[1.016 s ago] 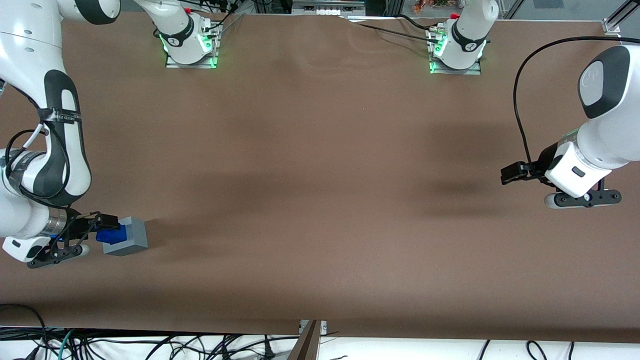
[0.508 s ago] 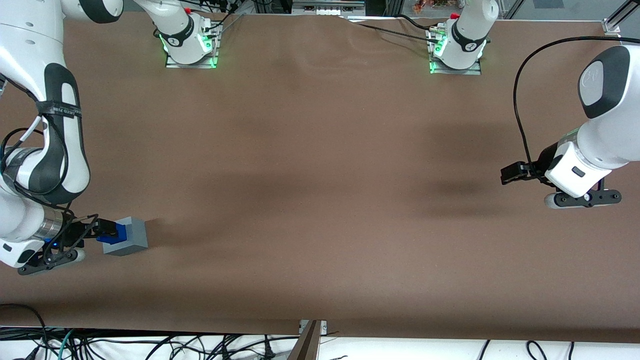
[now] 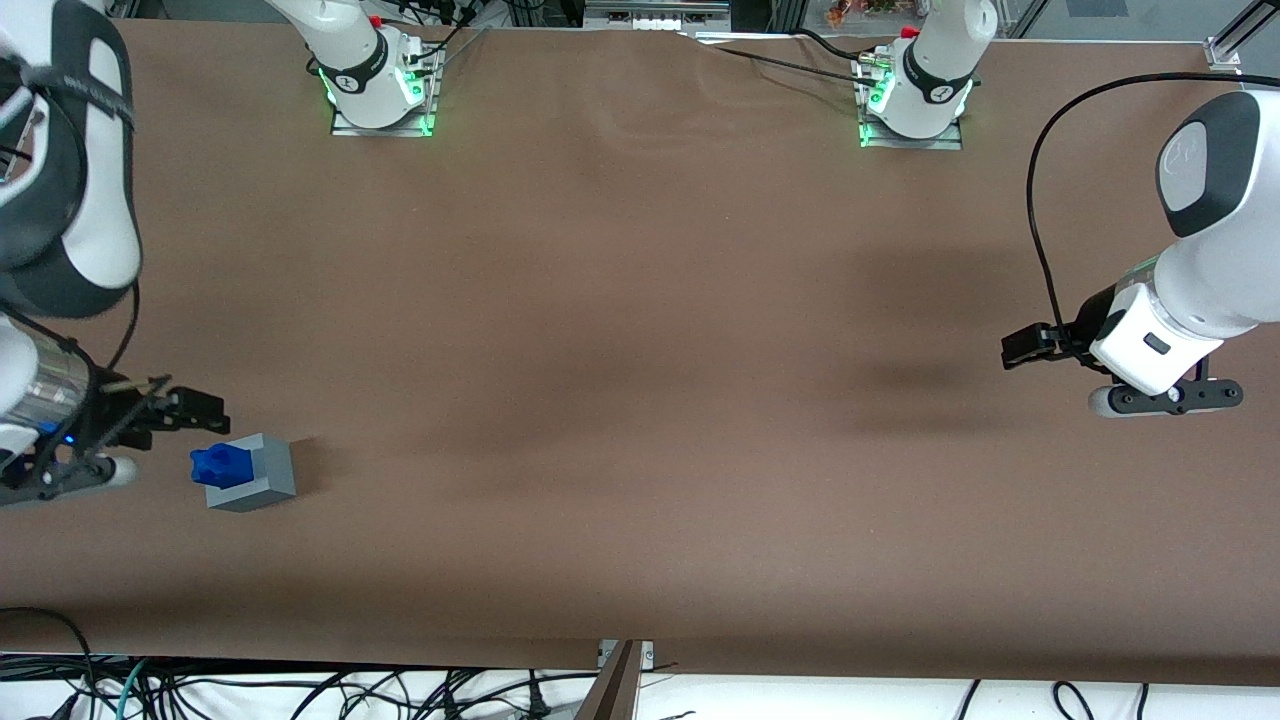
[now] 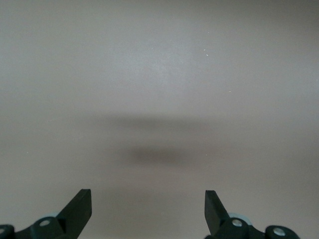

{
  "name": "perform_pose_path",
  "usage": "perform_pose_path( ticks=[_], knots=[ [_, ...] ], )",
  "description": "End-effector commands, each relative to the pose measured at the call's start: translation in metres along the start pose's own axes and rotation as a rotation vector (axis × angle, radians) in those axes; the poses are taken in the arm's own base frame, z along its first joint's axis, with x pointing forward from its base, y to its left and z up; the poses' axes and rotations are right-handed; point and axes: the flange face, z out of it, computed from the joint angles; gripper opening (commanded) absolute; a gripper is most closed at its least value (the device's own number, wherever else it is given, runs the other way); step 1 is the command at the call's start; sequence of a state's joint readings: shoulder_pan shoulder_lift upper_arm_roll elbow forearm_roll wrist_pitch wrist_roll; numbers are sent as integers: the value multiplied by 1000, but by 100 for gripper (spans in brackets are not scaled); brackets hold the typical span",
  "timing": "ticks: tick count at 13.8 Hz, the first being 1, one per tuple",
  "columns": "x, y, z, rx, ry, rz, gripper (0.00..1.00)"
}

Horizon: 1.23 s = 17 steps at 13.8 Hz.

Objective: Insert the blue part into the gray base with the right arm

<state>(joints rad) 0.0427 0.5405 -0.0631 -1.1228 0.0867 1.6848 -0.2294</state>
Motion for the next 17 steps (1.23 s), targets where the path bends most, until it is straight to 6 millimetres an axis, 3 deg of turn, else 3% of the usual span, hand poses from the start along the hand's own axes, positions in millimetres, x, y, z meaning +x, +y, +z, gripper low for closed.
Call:
perform_pose_path(
  ticks=[1,3,7,12,17],
  knots=[
    [-14,-24,-20,-60,-57,-30,100],
    [-24,-42,-53,-129,-36,-87,100],
    [-64,-51,-103,-147,61,-86,100],
    [-107,-30,-104,-123,11,-9,100],
    [-103,-35,-93,-110,-25,52,100]
  ],
)
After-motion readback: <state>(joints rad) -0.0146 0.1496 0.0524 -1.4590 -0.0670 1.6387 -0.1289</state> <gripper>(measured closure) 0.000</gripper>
